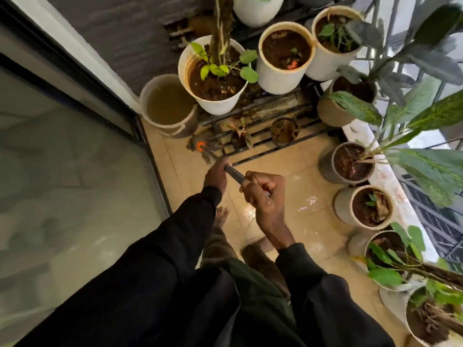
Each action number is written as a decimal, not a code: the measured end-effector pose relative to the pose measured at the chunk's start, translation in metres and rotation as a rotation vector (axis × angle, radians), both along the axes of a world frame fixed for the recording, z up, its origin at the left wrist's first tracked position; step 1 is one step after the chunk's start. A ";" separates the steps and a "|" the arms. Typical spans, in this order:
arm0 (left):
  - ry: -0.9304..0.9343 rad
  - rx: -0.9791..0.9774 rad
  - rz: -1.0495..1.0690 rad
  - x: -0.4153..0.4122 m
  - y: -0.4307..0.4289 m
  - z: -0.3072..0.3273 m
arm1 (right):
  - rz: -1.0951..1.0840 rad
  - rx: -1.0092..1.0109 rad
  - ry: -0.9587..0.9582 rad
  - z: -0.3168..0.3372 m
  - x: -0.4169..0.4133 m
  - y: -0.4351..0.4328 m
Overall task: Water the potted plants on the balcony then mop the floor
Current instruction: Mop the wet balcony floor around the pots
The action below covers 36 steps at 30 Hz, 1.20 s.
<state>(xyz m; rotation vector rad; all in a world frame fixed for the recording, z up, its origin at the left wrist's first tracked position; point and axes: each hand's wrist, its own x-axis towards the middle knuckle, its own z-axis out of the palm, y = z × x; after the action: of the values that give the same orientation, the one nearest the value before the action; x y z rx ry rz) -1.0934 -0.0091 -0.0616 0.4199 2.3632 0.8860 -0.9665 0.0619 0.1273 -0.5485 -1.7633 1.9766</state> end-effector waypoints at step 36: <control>0.089 0.014 -0.002 -0.135 -0.073 0.051 | 0.061 0.147 -0.056 0.057 -0.171 -0.061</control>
<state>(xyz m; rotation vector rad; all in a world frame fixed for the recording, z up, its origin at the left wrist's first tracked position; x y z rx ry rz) -1.2285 -0.0821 -0.0106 0.4766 2.4384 0.9007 -1.1376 0.0014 0.1846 -0.5114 -1.9632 1.8683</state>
